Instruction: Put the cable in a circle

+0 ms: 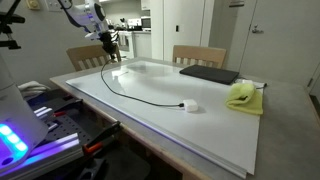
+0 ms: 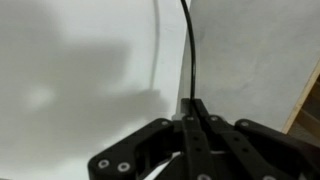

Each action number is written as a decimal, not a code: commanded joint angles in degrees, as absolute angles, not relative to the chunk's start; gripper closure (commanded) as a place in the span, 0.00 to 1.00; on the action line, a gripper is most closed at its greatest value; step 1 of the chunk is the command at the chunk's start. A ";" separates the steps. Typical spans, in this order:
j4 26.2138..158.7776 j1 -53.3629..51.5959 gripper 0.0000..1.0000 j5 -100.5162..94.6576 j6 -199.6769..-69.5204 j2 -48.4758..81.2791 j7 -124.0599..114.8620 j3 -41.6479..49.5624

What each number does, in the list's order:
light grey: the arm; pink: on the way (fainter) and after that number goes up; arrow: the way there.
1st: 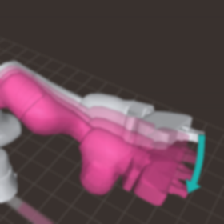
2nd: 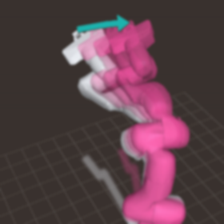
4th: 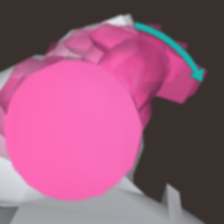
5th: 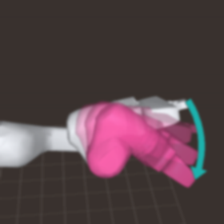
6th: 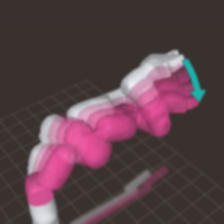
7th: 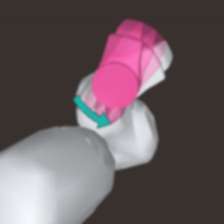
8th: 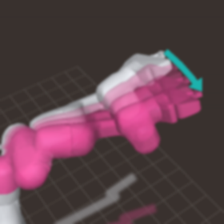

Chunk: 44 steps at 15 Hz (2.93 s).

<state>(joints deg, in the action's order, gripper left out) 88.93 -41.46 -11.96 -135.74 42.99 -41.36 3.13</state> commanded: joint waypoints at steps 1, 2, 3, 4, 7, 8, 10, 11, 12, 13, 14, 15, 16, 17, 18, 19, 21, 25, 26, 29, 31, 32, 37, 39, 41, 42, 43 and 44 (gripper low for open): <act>87.77 -41.07 0.99 -11.34 -131.93 43.47 -50.61 4.63; 87.73 -40.96 0.99 -11.37 -131.23 43.54 -53.62 4.95; 87.88 -40.67 0.99 -11.22 -130.78 43.56 -56.55 5.05; 88.00 -40.45 0.99 -11.17 -130.02 43.41 -59.61 5.17; 89.50 -39.68 0.99 -11.36 -130.18 42.68 -69.18 5.53; 90.01 -39.48 0.99 -11.56 -130.47 42.43 -72.42 5.77; 90.82 -38.89 0.99 -11.67 -130.73 42.16 -78.75 6.08; 91.37 -38.47 0.99 -11.75 -130.97 41.91 -81.80 6.31; 92.13 -38.00 0.99 -11.77 -131.34 41.59 -84.74 6.52; 92.69 -37.66 0.99 -11.88 -131.51 41.40 -87.82 6.77; 93.76 -37.05 0.99 -11.87 -132.02 40.90 -90.73 6.94; 90.22 -36.80 0.99 -13.31 -130.63 43.01 -87.62 5.27; 90.37 -36.36 0.96 -13.65 -130.65 43.04 -88.34 5.21; 90.34 -36.11 0.96 -13.76 -130.65 43.05 -88.31 4.96; 90.29 -36.09 0.96 -13.76 -130.65 43.05 -88.29 4.79; 90.26 -36.20 0.96 -13.74 -130.66 43.06 -88.27 4.61; 90.24 -36.30 0.96 -13.72 -130.66 43.06 -88.26 4.52; 90.03 -35.48 0.99 -11.88 -129.47 42.90 -93.47 5.34; 90.05 -34.93 0.99 -11.29 -128.95 42.77 -95.87 5.39; 92.09 -32.45 0.99 -9.84 -129.71 41.56 -102.66 5.08; 94.08 -30.74 0.99 -9.03 -130.44 40.43 -107.09 5.00; 95.03 -29.79 0.99 -8.73 -130.73 39.83 -109.03 4.92; 100.06 -26.42 0.99 -7.89 -131.27 36.44 -120.14 5.44; 103.10 -25.19 0.99 -7.77 -132.04 34.41 -125.64 5.76; 106.91 -23.82 0.99 -7.74 -133.28 32.18 -130.87 5.98; 108.94 -22.99 0.99 -7.71 -133.96 30.97 -133.30 6.10; 111.28 -22.33 0.99 -7.77 -134.85 29.68 -135.96 6.24; 113.66 -21.65 0.99 -7.78 -135.93 28.43 -138.57 6.35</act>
